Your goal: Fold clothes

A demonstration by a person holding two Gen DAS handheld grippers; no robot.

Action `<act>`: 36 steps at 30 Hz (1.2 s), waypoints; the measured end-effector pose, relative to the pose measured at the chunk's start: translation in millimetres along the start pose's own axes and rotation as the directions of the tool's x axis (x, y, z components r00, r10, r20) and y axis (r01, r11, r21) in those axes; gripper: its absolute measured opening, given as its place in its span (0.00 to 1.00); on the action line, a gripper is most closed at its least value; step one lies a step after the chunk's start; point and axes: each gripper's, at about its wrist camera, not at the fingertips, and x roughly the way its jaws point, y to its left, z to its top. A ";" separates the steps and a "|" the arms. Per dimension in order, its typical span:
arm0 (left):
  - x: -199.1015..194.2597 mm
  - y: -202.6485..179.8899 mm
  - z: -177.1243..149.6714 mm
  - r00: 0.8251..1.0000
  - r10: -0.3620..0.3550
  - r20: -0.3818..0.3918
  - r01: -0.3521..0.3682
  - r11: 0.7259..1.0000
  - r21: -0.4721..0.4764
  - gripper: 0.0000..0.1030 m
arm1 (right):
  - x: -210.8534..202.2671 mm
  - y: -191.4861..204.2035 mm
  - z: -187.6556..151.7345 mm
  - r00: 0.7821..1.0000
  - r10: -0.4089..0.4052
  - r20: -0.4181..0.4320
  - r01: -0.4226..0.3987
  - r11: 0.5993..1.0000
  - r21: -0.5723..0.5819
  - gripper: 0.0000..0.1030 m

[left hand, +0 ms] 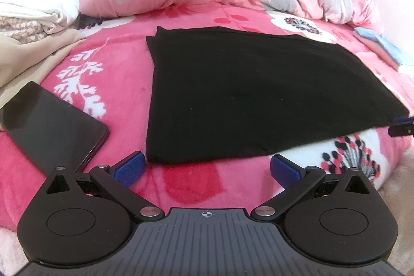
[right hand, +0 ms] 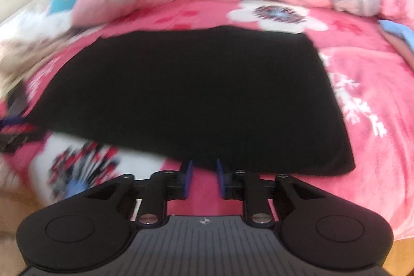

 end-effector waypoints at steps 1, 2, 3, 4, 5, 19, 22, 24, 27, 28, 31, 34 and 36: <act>-3.0 1.5 -0.2 1.000 -0.003 0.001 0.003 1.000 -0.011 1.00 | -6.8 10.1 1.1 1.000 0.011 0.019 -0.010 0.999 -0.042 0.24; -5.7 4.4 0.5 1.000 -0.003 0.002 0.003 0.999 -0.032 1.00 | -11.7 21.5 4.3 0.998 0.039 0.054 -0.035 0.996 -0.083 0.24; -8.4 7.2 1.2 1.000 -0.002 0.004 0.003 0.999 -0.053 1.00 | -15.8 33.1 8.0 0.993 0.073 0.091 -0.062 0.990 -0.124 0.24; -10.7 9.9 2.5 1.000 0.006 0.004 -0.005 0.997 -0.073 1.00 | -17.0 44.6 13.4 0.984 0.118 0.131 -0.096 0.981 -0.166 0.25; -14.2 14.1 4.4 1.000 0.019 0.007 -0.018 0.995 -0.098 1.00 | -14.9 56.1 19.3 0.973 0.161 0.163 -0.125 0.970 -0.210 0.26; -31.3 44.7 32.4 0.988 0.151 -0.012 -0.151 0.969 -0.197 1.00 | 65.6 208.0 24.1 0.913 0.392 0.114 -0.227 0.721 -0.655 0.39; -30.7 47.2 34.4 0.986 0.164 -0.008 -0.162 0.965 -0.204 1.00 | 72.2 220.3 16.9 0.918 0.381 0.113 -0.206 0.699 -0.685 0.42; -28.5 48.1 35.3 0.984 0.175 -0.015 -0.174 0.964 -0.202 1.00 | 76.9 228.2 11.0 0.920 0.370 0.128 -0.177 0.684 -0.708 0.43; -25.2 50.0 36.7 0.982 0.188 -0.029 -0.190 0.960 -0.207 1.00 | 79.5 233.7 9.4 0.922 0.360 0.144 -0.155 0.683 -0.714 0.43; -24.5 50.5 37.1 0.981 0.191 -0.033 -0.194 0.958 -0.209 1.00 | 79.5 235.3 9.1 0.922 0.356 0.148 -0.147 0.680 -0.718 0.43; -25.0 50.2 37.9 0.979 0.200 -0.030 -0.202 0.957 -0.206 1.00 | 79.9 239.2 3.4 0.926 0.338 0.168 -0.109 0.666 -0.738 0.43; -25.4 50.5 37.8 0.978 0.206 -0.031 -0.208 0.957 -0.203 1.00 | 79.9 239.7 3.2 0.928 0.330 0.176 -0.107 0.686 -0.719 0.42; -25.2 51.4 38.1 0.977 0.209 -0.034 -0.211 0.956 -0.205 1.00 | 80.6 238.0 7.7 0.929 0.326 0.176 -0.114 0.704 -0.701 0.40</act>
